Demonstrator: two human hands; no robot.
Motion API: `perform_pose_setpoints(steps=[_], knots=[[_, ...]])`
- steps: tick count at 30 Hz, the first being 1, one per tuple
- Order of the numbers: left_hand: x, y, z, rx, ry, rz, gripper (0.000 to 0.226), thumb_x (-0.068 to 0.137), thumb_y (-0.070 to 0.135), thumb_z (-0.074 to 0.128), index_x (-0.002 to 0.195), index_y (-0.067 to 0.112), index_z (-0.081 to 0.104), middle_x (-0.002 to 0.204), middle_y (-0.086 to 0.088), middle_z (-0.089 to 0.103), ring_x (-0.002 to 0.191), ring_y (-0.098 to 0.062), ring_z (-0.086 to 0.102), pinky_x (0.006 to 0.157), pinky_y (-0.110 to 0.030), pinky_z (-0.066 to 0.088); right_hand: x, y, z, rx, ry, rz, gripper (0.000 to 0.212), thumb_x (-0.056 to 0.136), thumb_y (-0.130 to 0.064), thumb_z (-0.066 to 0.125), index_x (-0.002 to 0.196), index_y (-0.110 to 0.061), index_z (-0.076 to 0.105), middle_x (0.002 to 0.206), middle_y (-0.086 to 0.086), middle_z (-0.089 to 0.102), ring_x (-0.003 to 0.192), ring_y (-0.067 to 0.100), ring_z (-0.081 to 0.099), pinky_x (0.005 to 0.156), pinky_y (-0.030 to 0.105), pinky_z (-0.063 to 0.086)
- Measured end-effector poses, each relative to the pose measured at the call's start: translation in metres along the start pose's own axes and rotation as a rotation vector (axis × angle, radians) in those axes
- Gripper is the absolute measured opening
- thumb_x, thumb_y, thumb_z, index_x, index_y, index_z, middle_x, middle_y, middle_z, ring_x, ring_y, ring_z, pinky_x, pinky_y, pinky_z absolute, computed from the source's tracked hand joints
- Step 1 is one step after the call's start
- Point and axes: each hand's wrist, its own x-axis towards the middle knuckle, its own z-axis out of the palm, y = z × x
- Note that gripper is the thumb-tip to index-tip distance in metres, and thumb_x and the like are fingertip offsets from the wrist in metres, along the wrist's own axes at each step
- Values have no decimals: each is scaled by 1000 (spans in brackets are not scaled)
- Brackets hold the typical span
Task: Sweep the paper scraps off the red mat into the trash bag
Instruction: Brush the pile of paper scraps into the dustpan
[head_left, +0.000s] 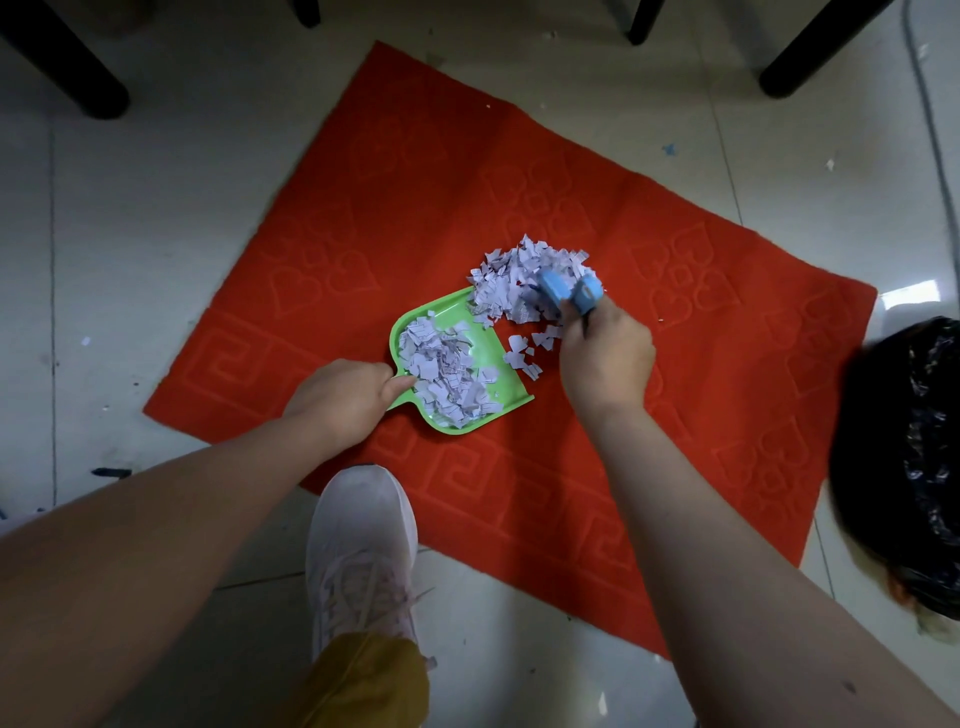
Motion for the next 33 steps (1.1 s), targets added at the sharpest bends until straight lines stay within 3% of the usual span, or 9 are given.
perform_pose_setpoints(steps=[3, 5, 13, 22, 29, 33], knots=[[-1, 0, 0, -3, -4, -6, 54, 97, 54, 28, 63, 15, 41, 63, -1, 49, 69, -24, 51, 62, -35, 36, -13, -6, 8, -21, -67, -67, 28, 98, -29, 46, 107, -8, 62, 103, 16, 67, 96, 37, 59, 69, 36, 35], [-1, -1, 1, -7, -5, -5, 54, 97, 54, 28, 63, 15, 41, 63, 0, 49, 69, -23, 50, 62, -34, 36, -19, -6, 10, -16, -82, -78, 29, 97, -29, 46, 104, -6, 62, 102, 17, 67, 96, 38, 58, 65, 34, 29], [-5, -8, 1, -17, 15, -17, 56, 97, 55, 27, 63, 14, 44, 64, -2, 51, 68, -24, 51, 61, -35, 36, -10, -21, -1, 61, 28, -63, 28, 98, -28, 46, 96, -4, 61, 93, 17, 66, 87, 37, 58, 63, 31, 23], [-3, -10, 0, -18, 11, -41, 53, 97, 55, 28, 63, 16, 42, 64, 0, 49, 69, -23, 50, 63, -34, 35, -15, -25, 23, -35, -137, -168, 26, 98, -28, 44, 104, -8, 60, 99, 14, 66, 92, 35, 59, 65, 30, 27], [-6, -11, 0, -37, 15, -37, 54, 96, 55, 29, 64, 15, 44, 62, -1, 49, 66, -22, 50, 61, -35, 37, -16, -30, 5, 35, -5, -96, 30, 99, -29, 44, 100, -5, 61, 94, 16, 66, 87, 36, 58, 63, 30, 25], [-6, -10, -1, -28, 13, -39, 53, 97, 54, 29, 63, 15, 43, 63, 0, 49, 65, -21, 49, 60, -34, 35, -7, -32, 18, 22, -38, -103, 26, 99, -26, 44, 103, -7, 61, 94, 15, 66, 87, 34, 60, 64, 31, 29]])
